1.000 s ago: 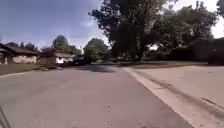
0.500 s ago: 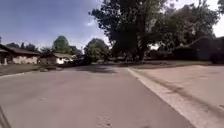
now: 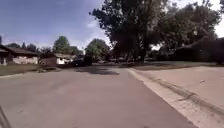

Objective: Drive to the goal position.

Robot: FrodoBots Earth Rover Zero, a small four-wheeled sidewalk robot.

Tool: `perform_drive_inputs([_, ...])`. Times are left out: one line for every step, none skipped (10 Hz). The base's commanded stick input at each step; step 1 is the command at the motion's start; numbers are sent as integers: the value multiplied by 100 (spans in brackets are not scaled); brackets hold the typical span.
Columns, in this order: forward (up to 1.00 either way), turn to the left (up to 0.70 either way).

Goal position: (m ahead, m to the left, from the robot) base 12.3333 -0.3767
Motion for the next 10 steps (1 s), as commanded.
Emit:
perform_drive_inputs([69,3])
perform_drive_inputs([69,3])
perform_drive_inputs([69,3])
perform_drive_inputs([69,3])
perform_drive_inputs([69,3])
perform_drive_inputs([69,3])
perform_drive_inputs([69,3])
perform_drive_inputs([69,3])
perform_drive_inputs([69,3])
perform_drive_inputs([69,3])
